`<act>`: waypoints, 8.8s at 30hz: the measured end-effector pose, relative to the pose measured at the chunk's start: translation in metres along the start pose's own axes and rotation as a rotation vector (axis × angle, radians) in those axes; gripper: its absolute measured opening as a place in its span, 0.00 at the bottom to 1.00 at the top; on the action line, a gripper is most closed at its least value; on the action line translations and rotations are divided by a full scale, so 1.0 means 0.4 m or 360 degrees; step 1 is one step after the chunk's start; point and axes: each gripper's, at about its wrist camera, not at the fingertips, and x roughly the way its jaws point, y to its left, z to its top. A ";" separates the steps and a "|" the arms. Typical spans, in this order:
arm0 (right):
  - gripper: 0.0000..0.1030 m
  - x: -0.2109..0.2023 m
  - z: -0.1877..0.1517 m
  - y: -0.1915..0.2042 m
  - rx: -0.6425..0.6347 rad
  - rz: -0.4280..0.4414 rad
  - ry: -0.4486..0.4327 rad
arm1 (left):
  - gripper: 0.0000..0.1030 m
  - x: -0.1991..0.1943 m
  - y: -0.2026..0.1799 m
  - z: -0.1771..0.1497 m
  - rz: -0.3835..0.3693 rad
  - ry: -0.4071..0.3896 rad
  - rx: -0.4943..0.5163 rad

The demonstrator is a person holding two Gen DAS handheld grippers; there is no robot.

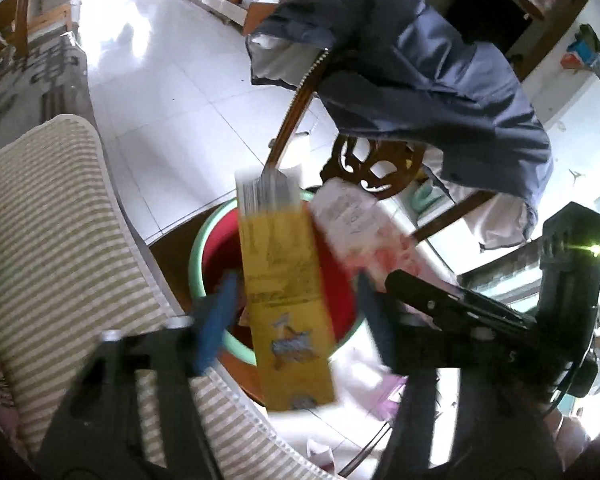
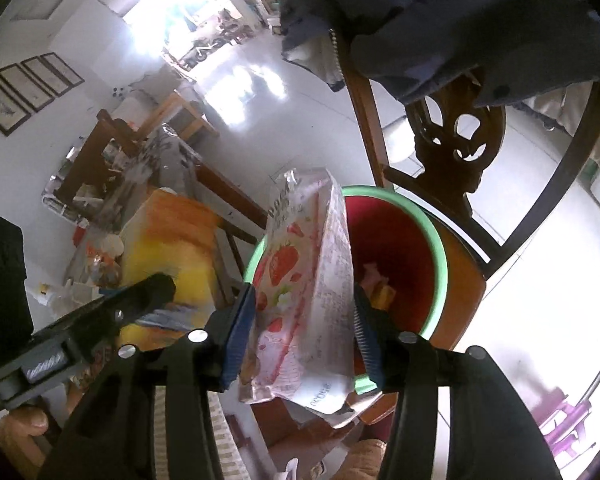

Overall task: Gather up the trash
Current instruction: 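Carry the carton and Pocky package over the red bucket and open both grippers, then move both grippers back over the trash on the table, then grasp the blue-white wrapper with the left gripper while the right gripper grasps crumpled silver foil, then carry the wrapper and foil over the red bucket and open both grippers, then move both grippers back over the trash on the table, then grasp the crumpled newspaper with the left gripper while the right gripper grasps the pink wrapper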

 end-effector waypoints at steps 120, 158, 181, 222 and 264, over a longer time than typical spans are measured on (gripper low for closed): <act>0.44 0.152 -0.480 0.955 -0.0855 0.0445 0.0175 | 0.29 -0.665 0.849 -0.431 0.0598 -0.0342 -0.0614; 0.45 -0.015 -0.098 0.469 -0.0466 0.0342 -0.0139 | 0.29 -0.462 0.359 -0.165 0.0434 -0.0457 -0.0324; 0.45 -0.073 0.031 0.053 0.0031 0.0099 -0.0224 | 0.29 -0.139 0.041 -0.009 0.0136 -0.0143 0.0003; 0.69 0.063 -0.042 0.318 -0.0146 0.0132 -0.0053 | 0.65 -0.327 0.349 -0.138 0.0354 -0.0239 -0.0266; 0.35 0.177 -0.361 0.782 -0.0381 0.0337 0.0176 | 0.72 -0.469 0.879 -0.282 0.0545 -0.0156 -0.0377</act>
